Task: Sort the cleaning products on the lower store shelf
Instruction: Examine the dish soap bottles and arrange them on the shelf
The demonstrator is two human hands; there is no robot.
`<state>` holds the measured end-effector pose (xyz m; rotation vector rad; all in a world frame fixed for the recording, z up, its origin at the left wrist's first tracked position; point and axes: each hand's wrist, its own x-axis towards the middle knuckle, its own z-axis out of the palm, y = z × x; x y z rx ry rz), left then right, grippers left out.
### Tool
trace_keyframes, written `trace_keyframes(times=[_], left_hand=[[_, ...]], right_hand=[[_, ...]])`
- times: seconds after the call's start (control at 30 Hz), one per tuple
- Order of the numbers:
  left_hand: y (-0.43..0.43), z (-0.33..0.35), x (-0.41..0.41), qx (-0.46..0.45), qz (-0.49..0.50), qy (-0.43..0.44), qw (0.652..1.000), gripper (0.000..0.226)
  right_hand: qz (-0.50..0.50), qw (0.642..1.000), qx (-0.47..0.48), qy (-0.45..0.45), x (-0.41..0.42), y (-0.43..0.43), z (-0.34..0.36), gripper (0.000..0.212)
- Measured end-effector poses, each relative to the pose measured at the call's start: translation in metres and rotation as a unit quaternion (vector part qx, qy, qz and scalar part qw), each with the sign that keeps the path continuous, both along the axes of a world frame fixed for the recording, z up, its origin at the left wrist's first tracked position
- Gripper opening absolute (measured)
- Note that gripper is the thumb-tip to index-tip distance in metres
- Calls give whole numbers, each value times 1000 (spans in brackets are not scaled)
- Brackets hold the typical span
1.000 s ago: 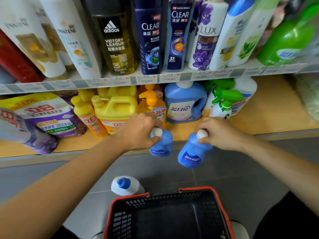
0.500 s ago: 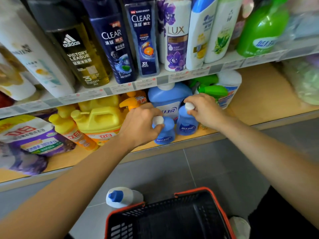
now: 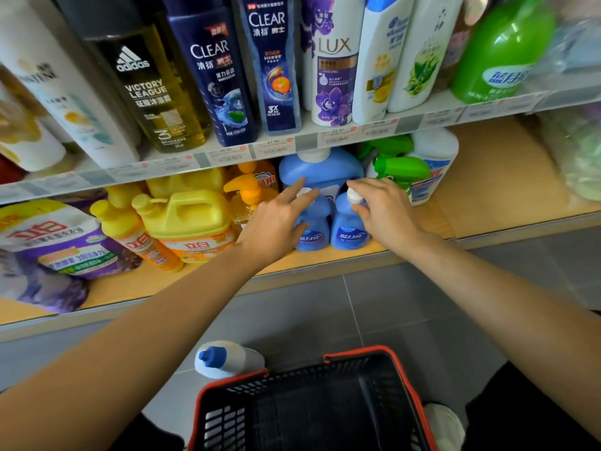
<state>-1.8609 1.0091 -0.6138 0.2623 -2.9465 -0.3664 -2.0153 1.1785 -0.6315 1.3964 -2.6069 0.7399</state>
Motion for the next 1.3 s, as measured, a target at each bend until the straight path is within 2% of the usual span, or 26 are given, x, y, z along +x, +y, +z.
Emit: trace_keyframes(times=[0.1,0.17,0.23,0.27,0.33,0.43,0.5,0.57,0.67,0.73,0.83,0.9,1.0,1.1,1.2,1.23,1.3], left_hand=[[1,2,20,20,-46,37,998,59],[-1,6,37,31,-63,73,995,47],[-5,8,56,44,-84,66,993,34],[-8,9,67,54,-91,29,994,29],[-15,10,91,82,-85,-104,988,30],[-20,3,130,106,-74,-315,940,49],[-19,-5,152,90,-78,-399,909,65],[-17,-14,169,51,-78,-436,895,75],[-12,-30,181,-1,-84,-404,911,60],[-10,-37,185,-25,-67,-373,925,50],[-12,-45,191,-82,-56,-362,927,53],[-13,-48,194,-86,-53,-351,931,48],[-15,-50,194,-61,-32,-329,942,37],[-16,-48,192,-22,12,-309,951,41],[-12,-41,186,12,56,-271,961,45],[-10,-36,182,17,67,-254,965,44],[-4,-22,172,30,87,-213,973,42]], right_hand=[[-4,1000,4,-28,4,3,0,58],[-3,999,-1,-49,7,6,0,62],[-6,997,-13,-80,12,9,0,65],[-11,995,-17,-95,15,11,-2,67],[-17,993,-19,-117,24,14,-5,72],[-3,993,-4,-121,46,15,-11,79],[4,995,8,-101,64,16,-14,80],[22,996,17,-86,82,18,-16,80],[100,985,57,-132,108,22,-25,76],[155,962,125,-184,123,27,-38,72],[201,903,300,-231,144,40,-63,68],[231,860,365,-272,157,52,-78,58],[229,850,363,-306,169,64,-87,56],[238,841,357,-330,170,66,-86,56],[212,807,340,-434,171,68,-85,65],[187,807,312,-466,171,69,-83,67],[141,831,229,-487,167,65,-77,66]])
